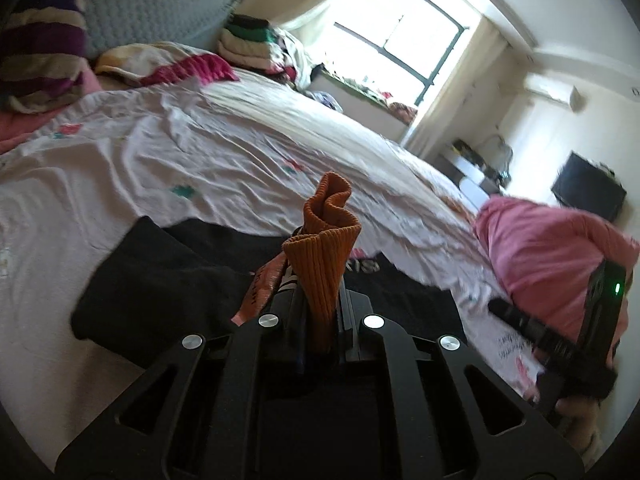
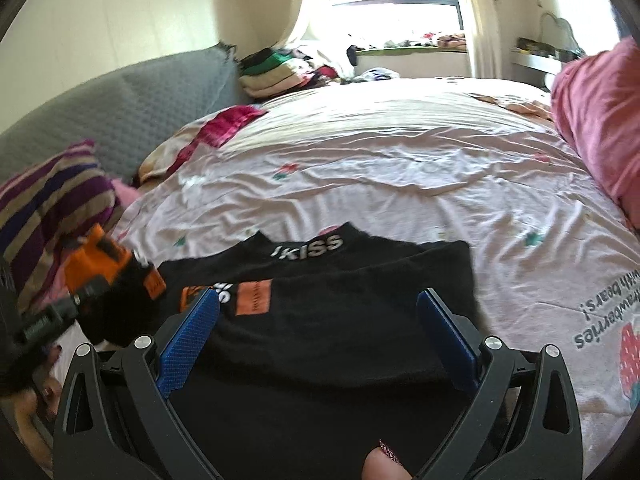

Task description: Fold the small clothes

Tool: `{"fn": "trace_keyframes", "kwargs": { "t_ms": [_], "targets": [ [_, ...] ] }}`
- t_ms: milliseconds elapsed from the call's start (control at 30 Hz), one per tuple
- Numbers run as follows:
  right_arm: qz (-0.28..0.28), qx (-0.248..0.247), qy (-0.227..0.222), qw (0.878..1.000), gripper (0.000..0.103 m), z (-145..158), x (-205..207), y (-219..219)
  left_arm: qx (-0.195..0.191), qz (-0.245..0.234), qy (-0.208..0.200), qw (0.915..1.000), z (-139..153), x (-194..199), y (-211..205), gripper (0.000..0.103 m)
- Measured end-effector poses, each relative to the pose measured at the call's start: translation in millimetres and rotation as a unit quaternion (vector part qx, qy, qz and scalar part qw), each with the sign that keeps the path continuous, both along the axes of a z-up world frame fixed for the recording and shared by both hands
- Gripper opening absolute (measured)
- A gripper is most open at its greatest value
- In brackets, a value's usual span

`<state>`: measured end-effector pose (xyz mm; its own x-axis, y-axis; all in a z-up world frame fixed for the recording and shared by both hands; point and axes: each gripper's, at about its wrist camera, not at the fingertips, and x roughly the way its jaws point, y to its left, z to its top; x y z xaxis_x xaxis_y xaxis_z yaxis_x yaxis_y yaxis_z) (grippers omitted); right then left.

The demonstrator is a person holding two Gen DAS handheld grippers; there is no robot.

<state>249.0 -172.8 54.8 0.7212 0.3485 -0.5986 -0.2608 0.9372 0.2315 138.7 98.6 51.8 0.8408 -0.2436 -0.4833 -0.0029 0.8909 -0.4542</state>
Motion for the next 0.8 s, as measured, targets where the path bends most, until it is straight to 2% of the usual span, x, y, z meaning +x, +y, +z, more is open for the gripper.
{"fn": "trace_keyframes", "kwargs": {
  "t_ms": [400,467,533,567,633,800],
  "targets": [
    [-0.04,0.022,0.016,0.999,0.098,-4,8,-35,0.041,-0.091,0.041,0.9942,-25,12,-57,0.004],
    [-0.038,0.026,0.021,0.999,0.098,-7,9,-36,0.046,-0.107,0.047,0.9921,-29,13,-65,0.01],
    [-0.033,0.029,0.03,0.999,0.098,-10,9,-35,0.051,-0.123,0.053,0.9897,-31,13,-70,0.027],
    [-0.03,0.032,0.035,0.998,0.098,-12,10,-35,0.057,-0.129,0.055,0.9885,-31,12,-73,0.029],
    [-0.021,0.035,0.049,0.998,0.098,-17,10,-32,0.064,-0.137,0.055,0.987,-30,11,-74,0.041],
    [0.012,0.015,0.08,0.997,0.098,-34,9,-14,0.072,-0.126,0.044,0.9884,-23,8,-63,0.053]
  ]
}}
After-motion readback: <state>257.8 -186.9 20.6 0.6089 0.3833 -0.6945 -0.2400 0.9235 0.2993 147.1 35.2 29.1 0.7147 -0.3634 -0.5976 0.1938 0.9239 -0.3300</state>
